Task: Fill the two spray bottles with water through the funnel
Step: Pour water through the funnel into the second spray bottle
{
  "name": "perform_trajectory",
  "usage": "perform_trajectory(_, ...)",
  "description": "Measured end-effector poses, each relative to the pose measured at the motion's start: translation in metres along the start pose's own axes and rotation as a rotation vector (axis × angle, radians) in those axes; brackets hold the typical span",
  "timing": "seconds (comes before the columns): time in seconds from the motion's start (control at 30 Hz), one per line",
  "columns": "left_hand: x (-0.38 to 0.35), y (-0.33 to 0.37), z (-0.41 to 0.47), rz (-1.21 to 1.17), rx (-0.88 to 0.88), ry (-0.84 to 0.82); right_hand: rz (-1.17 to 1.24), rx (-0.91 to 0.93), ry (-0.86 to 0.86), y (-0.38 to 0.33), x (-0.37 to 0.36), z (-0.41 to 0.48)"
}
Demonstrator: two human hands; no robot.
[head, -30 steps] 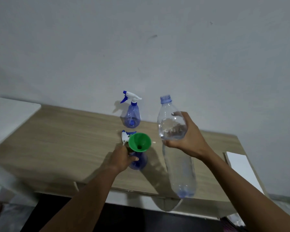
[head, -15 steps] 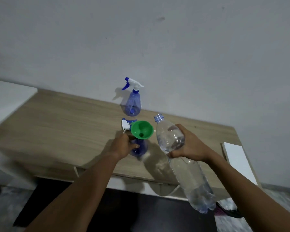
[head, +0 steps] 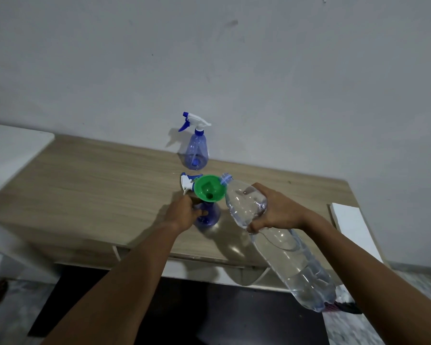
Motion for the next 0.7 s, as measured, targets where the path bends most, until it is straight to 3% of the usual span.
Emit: perform_trajectory(0.7, -0.0014, -0.0054, 0.0025, 0.025, 0.032, 0.022, 0.020, -0.075, -0.115, 0.0041, -0.0001, 0.0002)
Point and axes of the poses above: each hand's wrist, its own z-axis towards the middle knuckle, its own x-axis out of the back of the hand, y = z × x, the point moved 5 cm from there along z, towards the middle knuckle, and after that the axes turned 13 degrees about -y, right-handed, at the moved point
